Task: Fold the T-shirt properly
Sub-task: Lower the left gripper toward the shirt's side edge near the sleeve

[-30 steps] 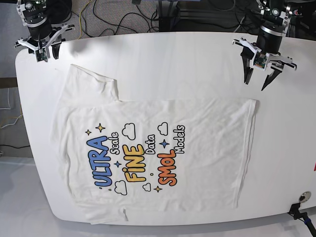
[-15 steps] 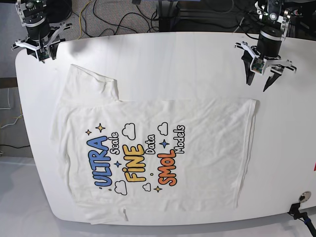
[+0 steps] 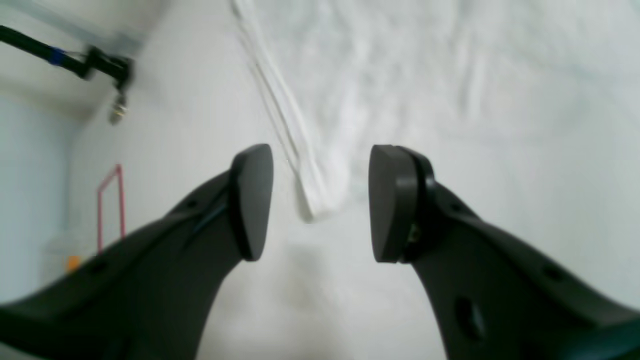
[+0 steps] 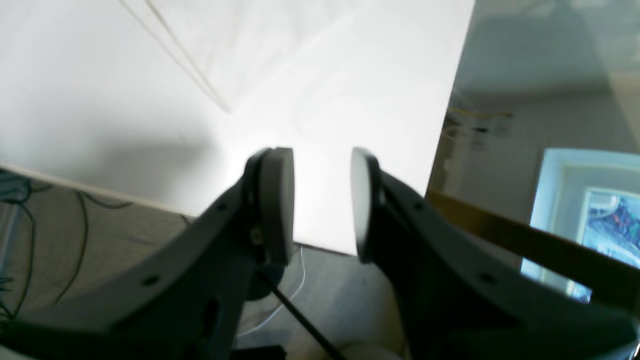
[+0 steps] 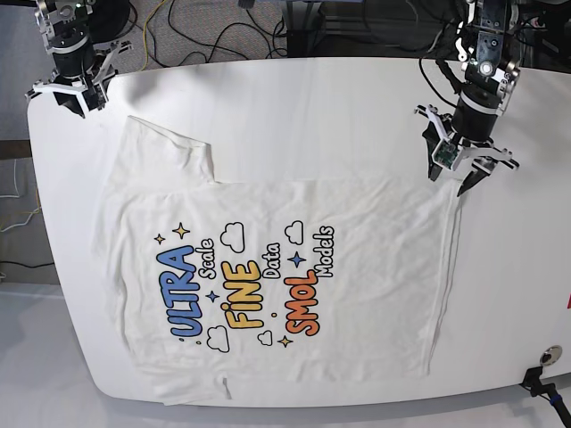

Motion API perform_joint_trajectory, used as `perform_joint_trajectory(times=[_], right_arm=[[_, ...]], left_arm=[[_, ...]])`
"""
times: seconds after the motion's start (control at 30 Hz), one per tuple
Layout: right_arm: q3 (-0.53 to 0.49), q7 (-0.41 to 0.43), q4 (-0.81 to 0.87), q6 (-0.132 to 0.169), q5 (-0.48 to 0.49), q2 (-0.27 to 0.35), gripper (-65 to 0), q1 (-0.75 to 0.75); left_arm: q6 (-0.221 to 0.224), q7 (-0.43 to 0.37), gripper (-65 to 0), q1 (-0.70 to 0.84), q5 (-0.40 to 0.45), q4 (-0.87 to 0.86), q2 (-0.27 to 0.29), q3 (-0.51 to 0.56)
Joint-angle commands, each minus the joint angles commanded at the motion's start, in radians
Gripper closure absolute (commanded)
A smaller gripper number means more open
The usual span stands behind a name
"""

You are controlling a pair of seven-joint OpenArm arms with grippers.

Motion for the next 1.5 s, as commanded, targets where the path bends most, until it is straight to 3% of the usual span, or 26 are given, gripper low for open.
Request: perform_joint_trajectory(times=[0.47, 0.8, 1.2, 1.5], right_arm=[[0.002, 0.006, -0.001, 0.003, 0.014, 0.006, -18.6, 0.011], [0.004, -0.070, 0.003, 0.004, 0.028, 0.007, -18.6, 0.032], [0.002, -0.061, 0.002, 0.002, 0.034, 0.005, -18.7, 0.040], [0.001, -0.090, -0.044, -0.007, 0.021, 0.006, -18.5, 0.074]], left_arm=[[0.000, 0.032, -30.2, -0.057, -0.001, -0.014, -0.008, 0.001], [0.001, 0.069, -31.3, -0.106, 0.003, -0.063, -0.018, 0.003], [0.002, 0.051, -32.5, -0.133, 0.007, -0.183, -0.019, 0.010], [0.003, 0.062, -32.2, -0.133, 0.010, -0.170, -0.020, 0.002]])
